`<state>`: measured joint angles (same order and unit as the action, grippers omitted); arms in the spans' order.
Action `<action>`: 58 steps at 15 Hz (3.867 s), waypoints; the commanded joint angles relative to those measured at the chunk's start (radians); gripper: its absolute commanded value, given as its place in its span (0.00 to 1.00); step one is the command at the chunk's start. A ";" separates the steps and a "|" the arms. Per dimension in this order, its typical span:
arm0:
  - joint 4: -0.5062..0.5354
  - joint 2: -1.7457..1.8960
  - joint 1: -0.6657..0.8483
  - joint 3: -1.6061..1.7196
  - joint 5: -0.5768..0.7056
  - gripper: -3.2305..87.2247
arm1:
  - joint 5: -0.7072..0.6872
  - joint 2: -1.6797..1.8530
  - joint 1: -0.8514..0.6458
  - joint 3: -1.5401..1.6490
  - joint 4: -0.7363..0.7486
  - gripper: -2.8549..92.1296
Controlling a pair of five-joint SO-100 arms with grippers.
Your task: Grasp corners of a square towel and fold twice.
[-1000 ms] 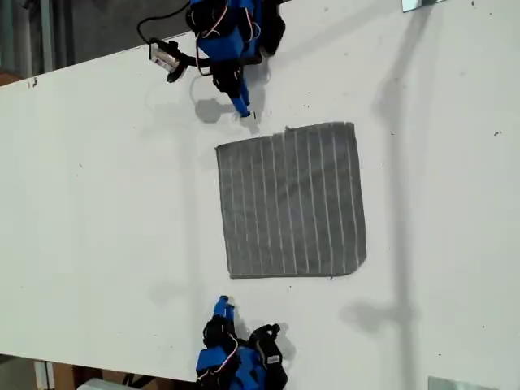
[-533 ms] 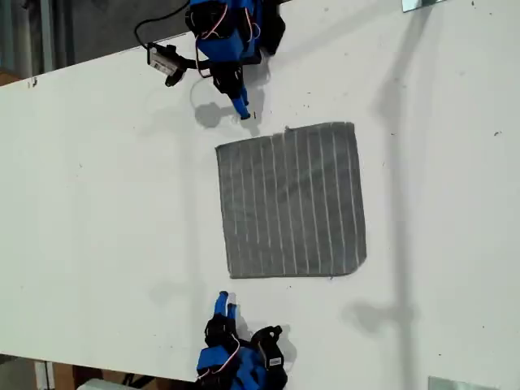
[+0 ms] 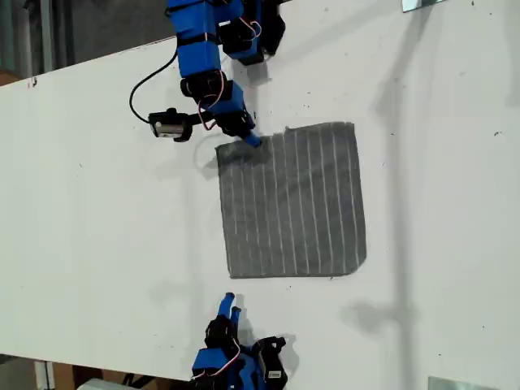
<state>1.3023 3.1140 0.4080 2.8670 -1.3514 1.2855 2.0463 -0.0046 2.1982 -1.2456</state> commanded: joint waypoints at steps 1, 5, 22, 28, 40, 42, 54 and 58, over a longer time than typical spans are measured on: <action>-0.009 -0.069 -0.018 -0.049 0.000 0.24 | -0.020 -0.118 0.015 -0.152 0.012 0.23; -0.043 -0.520 -0.196 -0.247 -0.121 0.23 | -0.026 -0.222 0.049 -0.302 -0.046 0.23; -0.365 -1.173 -0.225 -0.425 -0.055 0.25 | 0.457 -0.816 0.704 -0.675 -0.094 0.40; -0.367 -1.172 -0.230 -0.423 -0.049 0.25 | 0.413 -0.933 0.657 -0.638 0.063 0.10; -0.031 -1.786 -0.834 -1.394 -0.272 0.26 | 0.410 -0.948 0.653 -0.738 -0.067 0.03; 0.064 -1.962 -0.927 -1.608 -0.357 0.27 | 0.408 -0.948 0.657 -0.738 -0.071 0.03; -0.018 -2.191 -0.917 -1.928 -0.199 0.30 | 0.408 -0.965 0.661 -0.761 -0.066 0.03; -0.025 -2.303 -0.893 -1.928 -0.229 0.31 | 0.407 -0.965 0.672 -0.790 -0.080 0.03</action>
<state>1.2870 0.8176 -0.5139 0.9741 -1.5754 1.6997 1.0799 0.6581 1.4281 -1.3146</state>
